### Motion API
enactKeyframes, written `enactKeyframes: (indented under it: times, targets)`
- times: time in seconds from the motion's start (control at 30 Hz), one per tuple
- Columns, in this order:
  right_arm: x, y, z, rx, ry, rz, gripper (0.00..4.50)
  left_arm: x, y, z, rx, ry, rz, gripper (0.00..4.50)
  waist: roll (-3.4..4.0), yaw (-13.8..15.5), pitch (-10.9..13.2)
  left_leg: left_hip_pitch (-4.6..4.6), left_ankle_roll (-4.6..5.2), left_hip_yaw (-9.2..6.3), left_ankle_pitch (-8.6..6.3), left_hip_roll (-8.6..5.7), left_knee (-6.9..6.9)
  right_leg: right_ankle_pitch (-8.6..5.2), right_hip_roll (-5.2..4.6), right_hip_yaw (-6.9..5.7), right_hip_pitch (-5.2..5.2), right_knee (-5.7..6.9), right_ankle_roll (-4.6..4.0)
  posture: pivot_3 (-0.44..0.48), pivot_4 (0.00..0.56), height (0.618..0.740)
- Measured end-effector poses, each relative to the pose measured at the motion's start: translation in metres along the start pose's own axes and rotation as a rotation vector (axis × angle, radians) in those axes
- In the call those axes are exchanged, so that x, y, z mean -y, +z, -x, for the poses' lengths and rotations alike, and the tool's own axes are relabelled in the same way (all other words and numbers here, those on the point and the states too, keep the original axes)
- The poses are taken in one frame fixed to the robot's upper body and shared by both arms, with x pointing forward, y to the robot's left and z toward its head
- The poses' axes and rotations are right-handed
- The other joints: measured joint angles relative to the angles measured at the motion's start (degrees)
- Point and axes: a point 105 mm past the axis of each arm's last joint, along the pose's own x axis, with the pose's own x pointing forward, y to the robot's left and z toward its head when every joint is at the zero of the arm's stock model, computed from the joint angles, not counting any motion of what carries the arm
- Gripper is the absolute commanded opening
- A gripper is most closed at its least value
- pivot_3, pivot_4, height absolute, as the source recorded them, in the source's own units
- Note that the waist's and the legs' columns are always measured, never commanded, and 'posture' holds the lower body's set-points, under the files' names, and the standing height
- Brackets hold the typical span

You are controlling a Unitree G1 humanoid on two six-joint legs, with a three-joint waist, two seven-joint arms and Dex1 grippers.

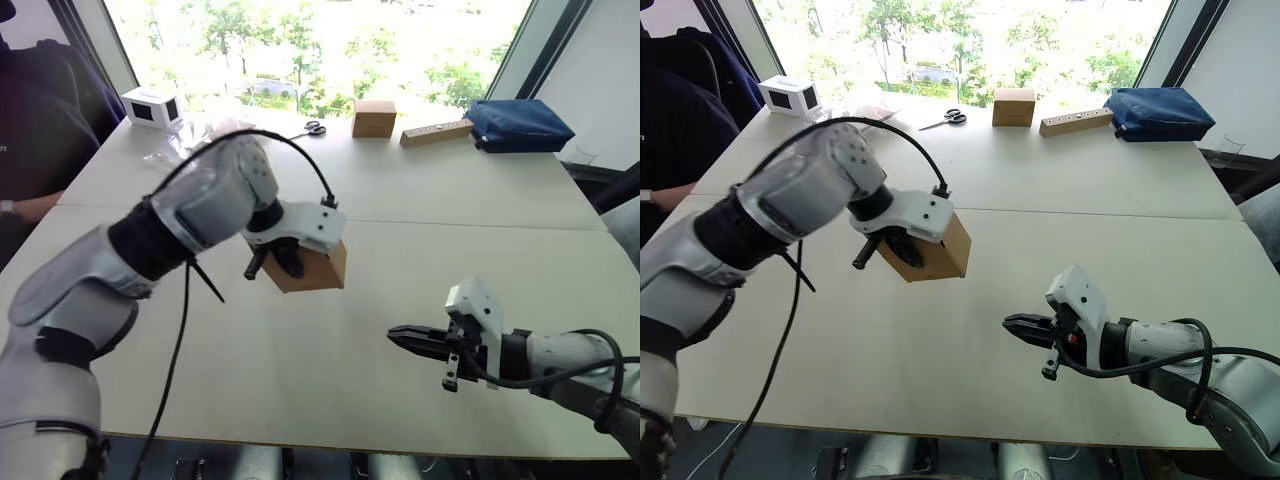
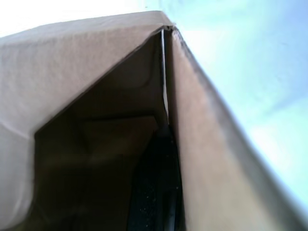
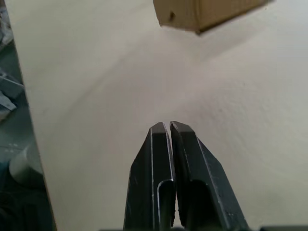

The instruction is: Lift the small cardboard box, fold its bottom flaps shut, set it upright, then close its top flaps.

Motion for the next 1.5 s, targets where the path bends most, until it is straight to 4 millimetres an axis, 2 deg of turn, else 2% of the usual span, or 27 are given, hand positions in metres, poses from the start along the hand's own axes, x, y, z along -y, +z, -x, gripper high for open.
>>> enactKeyframes:
  times: [0.2, 0.37, 0.63, 0.7, 0.77, 0.83, 0.93, 1.07, 1.23, 1.37, 1.5]
  targets:
    - [-0.001, 0.004, -0.005, 0.022, -0.037, 0.039, 0.12, 0.005, 0.006, -0.018, -0.064, -0.025, 0.005, 0.00, 0.00, 0.10, 0.00, -0.09, 0.00, -0.06, 0.00, 0.02, 0.10, 0.02, 0.04, -0.03, -0.08, 0.10, 0.09, 0.000, 0.150, 0.740]
    - [-0.002, 0.000, -0.010, 0.014, -0.045, 0.042, 0.12, 0.014, 0.010, -0.027, -0.091, -0.075, -0.002, 0.00, 0.02, 0.07, -0.01, -0.45, 0.23, -0.11, -0.13, 0.10, 0.59, -0.04, 0.03, -0.04, -0.20, 0.21, -0.04, 0.000, 0.150, 0.740]
    - [0.001, -0.002, -0.013, 0.030, -0.061, 0.043, 0.12, 0.025, 0.023, -0.021, -0.094, -0.116, -0.012, 0.00, 0.02, 0.13, -0.01, -0.65, 0.24, -0.16, -0.14, 0.04, 0.68, 0.05, 0.00, -0.02, -0.34, 0.25, 0.12, 0.000, 0.150, 0.740]
    - [0.002, -0.002, -0.014, 0.033, -0.066, 0.038, 0.00, 0.028, 0.023, -0.024, -0.100, -0.134, 0.000, 0.53, 0.03, 0.12, -0.02, -0.64, 0.24, -0.16, -0.14, 0.03, 0.68, 0.05, 0.01, -0.02, -0.35, 0.28, 0.12, 0.000, 0.150, 0.740]
    - [0.003, -0.001, -0.014, 0.041, -0.065, 0.041, 0.00, 0.030, 0.024, -0.027, -0.103, -0.149, 0.017, 0.86, 0.03, 0.12, -0.02, -0.64, 0.24, -0.16, -0.14, 0.03, 0.68, 0.05, 0.02, -0.02, -0.36, 0.29, 0.13, 0.000, 0.150, 0.740]
    - [0.004, 0.003, -0.015, 0.050, -0.067, 0.056, 0.00, 0.031, 0.027, -0.029, -0.099, -0.154, 0.026, 1.83, 0.03, 0.12, -0.02, -0.64, 0.24, -0.16, -0.14, 0.02, 0.69, 0.05, 0.01, -0.02, -0.36, 0.29, 0.13, 0.000, 0.150, 0.740]
    - [0.006, 0.007, -0.015, 0.051, -0.070, 0.067, 0.00, 0.031, 0.030, -0.028, -0.089, -0.166, 0.068, 2.93, 0.03, 0.12, -0.02, -0.64, 0.24, -0.16, -0.14, 0.02, 0.69, 0.05, 0.02, -0.02, -0.37, 0.31, 0.13, 0.000, 0.150, 0.740]
    - [0.009, 0.014, -0.014, 0.055, -0.071, 0.077, 0.00, 0.030, 0.044, -0.013, -0.063, -0.175, 0.119, 2.93, 0.03, 0.13, -0.02, -0.66, 0.24, -0.16, -0.14, 0.03, 0.69, 0.05, 0.01, -0.02, -0.38, 0.31, 0.14, 0.000, 0.150, 0.740]
    - [0.014, 0.016, -0.010, 0.051, -0.059, 0.061, 0.00, 0.024, 0.050, 0.014, 0.027, -0.184, 0.229, 2.93, 0.04, 0.00, -0.02, -0.66, 0.24, -0.16, -0.14, 0.03, 0.69, 0.05, 0.02, -0.02, -0.43, 0.39, 0.16, 0.000, 0.150, 0.740]
    - [0.019, 0.018, -0.006, 0.086, -0.049, 0.023, 0.00, 0.013, 0.061, 0.047, 0.230, -0.187, 0.306, 2.93, 0.04, 0.06, -0.02, -0.65, 0.24, -0.16, -0.14, 0.03, 0.71, 0.04, 0.01, -0.02, -0.48, 0.52, 0.21, 0.000, 0.150, 0.740]
    - [0.038, 0.027, 0.005, 0.170, -0.091, -0.026, 0.00, -0.007, 0.062, 0.091, 0.538, -0.106, 0.352, 2.93, 0.05, 0.02, -0.03, -0.62, 0.24, -0.15, -0.14, 0.03, 0.71, 0.02, 0.00, -0.01, -0.50, 0.67, 0.24, 0.000, 0.150, 0.740]
